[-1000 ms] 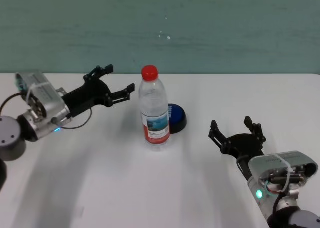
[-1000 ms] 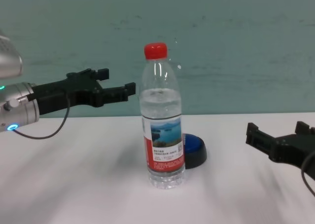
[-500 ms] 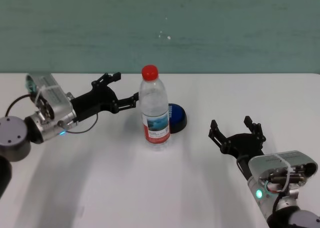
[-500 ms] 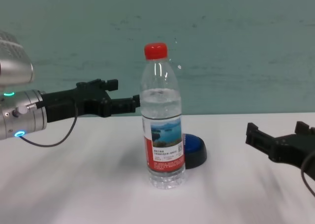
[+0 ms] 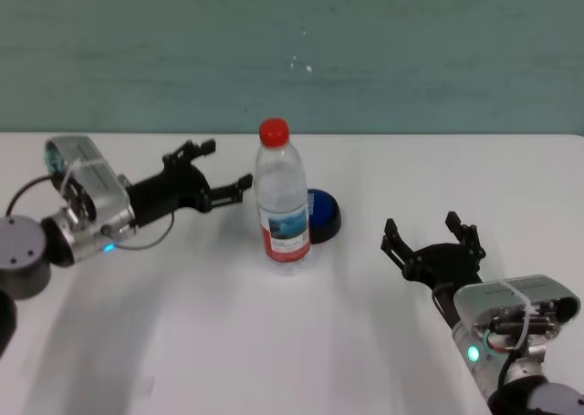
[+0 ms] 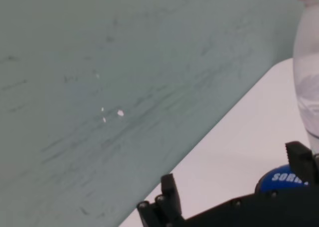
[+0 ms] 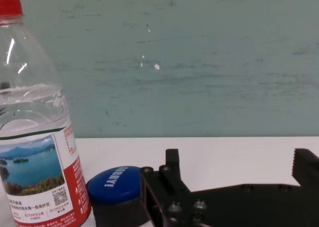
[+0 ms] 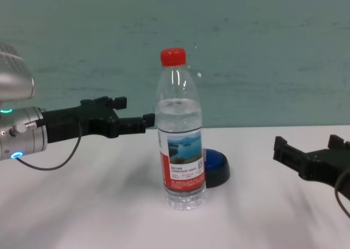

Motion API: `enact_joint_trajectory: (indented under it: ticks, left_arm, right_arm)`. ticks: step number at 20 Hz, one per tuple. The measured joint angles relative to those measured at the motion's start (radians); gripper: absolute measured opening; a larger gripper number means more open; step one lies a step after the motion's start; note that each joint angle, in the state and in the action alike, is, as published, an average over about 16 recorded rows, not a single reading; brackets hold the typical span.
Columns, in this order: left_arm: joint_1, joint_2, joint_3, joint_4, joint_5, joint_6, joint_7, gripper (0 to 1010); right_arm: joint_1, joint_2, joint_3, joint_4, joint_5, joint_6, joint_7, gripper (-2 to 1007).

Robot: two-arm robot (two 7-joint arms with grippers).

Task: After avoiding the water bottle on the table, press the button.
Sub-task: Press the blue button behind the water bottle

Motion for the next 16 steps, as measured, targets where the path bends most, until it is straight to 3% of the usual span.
enact_joint_trajectory:
  ticks: [16]
  left_arm:
    - [-0.001,0.012,0.019,0.014,-0.007,0.037,-0.024,1000]
  right_arm:
    - [0.0,0.0,0.0,0.0,0.0,0.0,0.0,1003]
